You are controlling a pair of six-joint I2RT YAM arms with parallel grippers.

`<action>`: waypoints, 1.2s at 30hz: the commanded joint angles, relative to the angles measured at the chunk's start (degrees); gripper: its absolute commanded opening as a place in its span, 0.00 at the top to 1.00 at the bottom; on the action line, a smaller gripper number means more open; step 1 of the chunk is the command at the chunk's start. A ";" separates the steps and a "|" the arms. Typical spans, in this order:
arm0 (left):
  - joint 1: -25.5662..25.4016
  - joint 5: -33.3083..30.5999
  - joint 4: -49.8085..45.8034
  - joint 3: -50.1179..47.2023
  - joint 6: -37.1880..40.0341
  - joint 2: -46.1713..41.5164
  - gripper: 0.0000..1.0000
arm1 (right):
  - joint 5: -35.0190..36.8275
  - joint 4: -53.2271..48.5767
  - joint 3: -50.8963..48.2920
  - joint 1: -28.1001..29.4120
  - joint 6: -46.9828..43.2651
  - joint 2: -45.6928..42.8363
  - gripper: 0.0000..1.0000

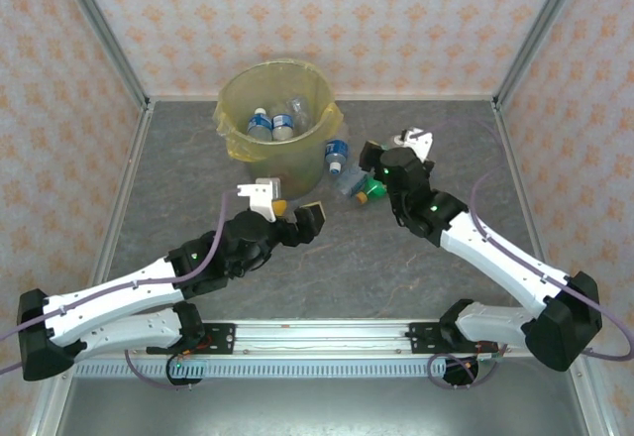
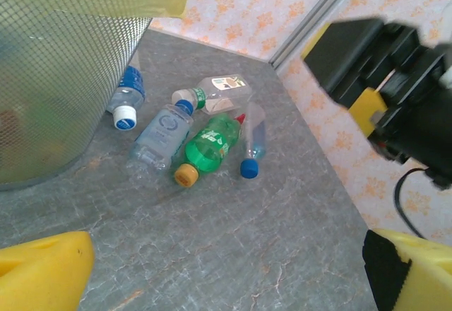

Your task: Put the plastic bottles in the bin

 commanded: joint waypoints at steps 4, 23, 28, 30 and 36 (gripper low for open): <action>-2.06 -4.64 3.17 1.93 0.88 1.15 0.01 | -10.40 3.14 -6.73 -9.80 4.74 -1.68 0.00; -3.16 -5.26 3.36 0.26 -0.26 0.03 0.01 | -27.35 10.08 -13.83 -25.51 6.36 11.21 0.34; -3.14 -5.45 3.36 -0.23 -0.48 -0.37 0.01 | -28.68 11.42 -14.03 -25.56 6.42 14.69 0.37; -3.18 -5.37 3.39 -0.39 -0.60 -0.50 0.01 | -28.85 11.74 -14.03 -25.67 6.58 16.15 0.37; -3.15 -5.72 2.96 -0.86 -0.70 -1.20 0.01 | -29.43 13.45 -14.12 -25.81 6.20 19.44 0.39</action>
